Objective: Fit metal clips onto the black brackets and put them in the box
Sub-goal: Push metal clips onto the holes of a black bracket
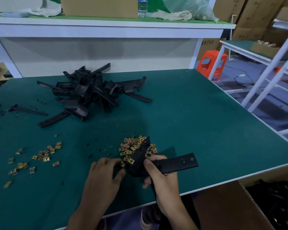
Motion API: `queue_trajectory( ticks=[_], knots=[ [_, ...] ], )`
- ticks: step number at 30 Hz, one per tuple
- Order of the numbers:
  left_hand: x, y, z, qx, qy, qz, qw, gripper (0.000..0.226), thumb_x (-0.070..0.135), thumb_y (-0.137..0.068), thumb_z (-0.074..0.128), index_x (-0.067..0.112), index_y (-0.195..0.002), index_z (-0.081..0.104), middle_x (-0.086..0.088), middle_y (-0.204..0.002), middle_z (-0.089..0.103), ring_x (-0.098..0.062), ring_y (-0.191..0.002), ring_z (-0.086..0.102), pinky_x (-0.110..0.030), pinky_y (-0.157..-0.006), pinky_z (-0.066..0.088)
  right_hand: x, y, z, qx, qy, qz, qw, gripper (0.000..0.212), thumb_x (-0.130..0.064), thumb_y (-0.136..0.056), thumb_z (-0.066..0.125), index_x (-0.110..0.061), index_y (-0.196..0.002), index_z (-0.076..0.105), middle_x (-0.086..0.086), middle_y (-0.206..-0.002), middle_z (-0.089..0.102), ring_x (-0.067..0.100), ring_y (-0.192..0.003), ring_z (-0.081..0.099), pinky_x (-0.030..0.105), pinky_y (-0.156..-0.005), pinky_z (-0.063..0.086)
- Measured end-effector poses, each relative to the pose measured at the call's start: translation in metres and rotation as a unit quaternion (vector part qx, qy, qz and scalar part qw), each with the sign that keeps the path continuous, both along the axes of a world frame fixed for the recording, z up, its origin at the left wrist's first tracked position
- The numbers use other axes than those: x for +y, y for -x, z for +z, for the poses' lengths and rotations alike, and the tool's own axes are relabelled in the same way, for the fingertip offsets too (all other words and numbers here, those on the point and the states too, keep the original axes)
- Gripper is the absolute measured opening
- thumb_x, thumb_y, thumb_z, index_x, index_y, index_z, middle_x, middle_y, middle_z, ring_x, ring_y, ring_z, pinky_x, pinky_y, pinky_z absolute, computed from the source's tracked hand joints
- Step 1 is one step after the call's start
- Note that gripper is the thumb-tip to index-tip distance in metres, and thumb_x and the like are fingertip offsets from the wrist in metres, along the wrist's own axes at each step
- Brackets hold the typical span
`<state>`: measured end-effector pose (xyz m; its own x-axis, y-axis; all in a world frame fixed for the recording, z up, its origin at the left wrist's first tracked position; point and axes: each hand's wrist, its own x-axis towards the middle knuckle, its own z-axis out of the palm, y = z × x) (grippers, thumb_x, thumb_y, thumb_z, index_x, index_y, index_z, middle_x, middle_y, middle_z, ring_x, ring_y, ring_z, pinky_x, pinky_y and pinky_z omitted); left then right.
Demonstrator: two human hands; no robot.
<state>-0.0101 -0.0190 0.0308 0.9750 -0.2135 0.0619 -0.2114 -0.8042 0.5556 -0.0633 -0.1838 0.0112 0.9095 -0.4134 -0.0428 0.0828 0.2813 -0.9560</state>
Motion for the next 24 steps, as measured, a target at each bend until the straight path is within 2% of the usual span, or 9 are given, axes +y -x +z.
queue_trajectory(
  ticks=[2, 5, 10, 13, 15, 17, 20, 22, 24],
  knots=[
    [0.000, 0.002, -0.005, -0.004, -0.022, -0.007, 1.000, 0.024, 0.027, -0.087, 0.075, 0.030, -0.109, 0.067, 0.006, -0.107, 0.060, -0.021, -0.103, 0.051, -0.034, -0.090, 0.041, 0.000, 0.000, 0.000, -0.003, 0.002, 0.006, 1.000, 0.019, -0.037, -0.076, 0.080, -0.022, -0.084, 0.070, 0.007, -0.069, 0.063, 0.019, -0.048, 0.054, 0.032, -0.046, 0.050],
    [-0.003, 0.004, -0.009, -0.028, -0.027, -0.009, 0.999, 0.014, 0.020, -0.087, 0.074, 0.028, -0.096, 0.067, 0.005, -0.095, 0.063, -0.024, -0.091, 0.056, -0.039, -0.080, 0.042, 0.001, 0.000, 0.000, -0.005, 0.003, 0.010, 1.000, 0.019, -0.036, -0.075, 0.080, -0.023, -0.084, 0.070, 0.006, -0.068, 0.062, 0.019, -0.048, 0.053, 0.032, -0.046, 0.050],
    [-0.002, -0.001, -0.013, -0.068, -0.021, 0.004, 0.997, 0.005, 0.017, -0.096, 0.063, 0.019, -0.096, 0.068, 0.001, -0.094, 0.064, -0.023, -0.087, 0.055, -0.039, -0.080, 0.043, 0.001, 0.000, 0.002, 0.008, 0.004, 0.013, 1.000, 0.019, -0.036, -0.074, 0.080, -0.023, -0.083, 0.070, 0.007, -0.068, 0.063, 0.020, -0.048, 0.054, 0.032, -0.046, 0.050],
    [-0.003, -0.004, -0.010, -0.061, 0.030, 0.018, 0.998, 0.006, 0.015, -0.099, 0.057, 0.016, -0.094, 0.059, -0.001, -0.088, 0.063, -0.023, -0.079, 0.054, -0.038, -0.072, 0.041, 0.000, 0.000, 0.002, 0.015, 0.005, 0.012, 1.000, 0.014, -0.030, -0.077, 0.080, -0.022, -0.083, 0.070, 0.009, -0.068, 0.064, 0.021, -0.049, 0.055, 0.033, -0.046, 0.050],
    [-0.003, -0.006, -0.006, -0.034, 0.059, 0.040, 0.997, 0.009, 0.019, -0.102, 0.051, 0.021, -0.093, 0.049, 0.003, -0.077, 0.059, -0.016, -0.069, 0.053, -0.035, -0.061, 0.035, -0.001, 0.000, 0.001, 0.014, 0.007, 0.012, 1.000, 0.010, -0.025, -0.080, 0.078, -0.021, -0.083, 0.070, 0.009, -0.068, 0.064, 0.021, -0.048, 0.054, 0.032, -0.046, 0.050],
    [-0.003, -0.008, -0.004, -0.013, 0.101, 0.053, 0.993, 0.010, 0.020, -0.102, 0.050, 0.024, -0.095, 0.044, 0.005, -0.075, 0.059, -0.010, -0.066, 0.055, -0.032, -0.056, 0.036, -0.001, 0.000, 0.001, 0.013, 0.004, 0.009, 1.000, 0.008, -0.021, -0.082, 0.078, -0.020, -0.082, 0.070, 0.009, -0.067, 0.063, 0.021, -0.047, 0.054, 0.032, -0.045, 0.050],
    [-0.003, -0.009, 0.002, 0.016, 0.145, 0.057, 0.988, 0.013, 0.020, -0.104, 0.046, 0.031, -0.111, 0.044, 0.015, -0.090, 0.063, -0.002, -0.073, 0.059, -0.019, -0.059, 0.040, 0.000, 0.000, 0.000, 0.009, 0.007, 0.009, 1.000, 0.008, -0.020, -0.083, 0.078, -0.019, -0.082, 0.070, 0.012, -0.067, 0.063, 0.021, -0.045, 0.053, 0.031, -0.044, 0.049],
    [-0.004, -0.010, 0.007, 0.045, 0.154, 0.049, 0.986, 0.025, 0.021, -0.105, 0.041, 0.042, -0.117, 0.048, 0.021, -0.092, 0.064, -0.002, -0.074, 0.062, -0.021, -0.062, 0.045, 0.000, -0.001, 0.000, 0.010, 0.013, 0.007, 1.000, 0.009, -0.024, -0.080, 0.077, -0.019, -0.081, 0.070, 0.012, -0.066, 0.063, 0.022, -0.045, 0.053, 0.032, -0.044, 0.049],
    [-0.003, -0.011, 0.009, 0.072, 0.168, 0.038, 0.982, 0.035, 0.020, -0.105, 0.038, 0.050, -0.115, 0.054, 0.023, -0.092, 0.067, -0.002, -0.074, 0.063, -0.025, -0.065, 0.047, 0.000, -0.001, 0.000, 0.012, 0.014, 0.008, 1.000, 0.010, -0.026, -0.079, 0.077, -0.020, -0.081, 0.070, 0.009, -0.064, 0.063, 0.021, -0.045, 0.054, 0.032, -0.044, 0.049]
  ],
)
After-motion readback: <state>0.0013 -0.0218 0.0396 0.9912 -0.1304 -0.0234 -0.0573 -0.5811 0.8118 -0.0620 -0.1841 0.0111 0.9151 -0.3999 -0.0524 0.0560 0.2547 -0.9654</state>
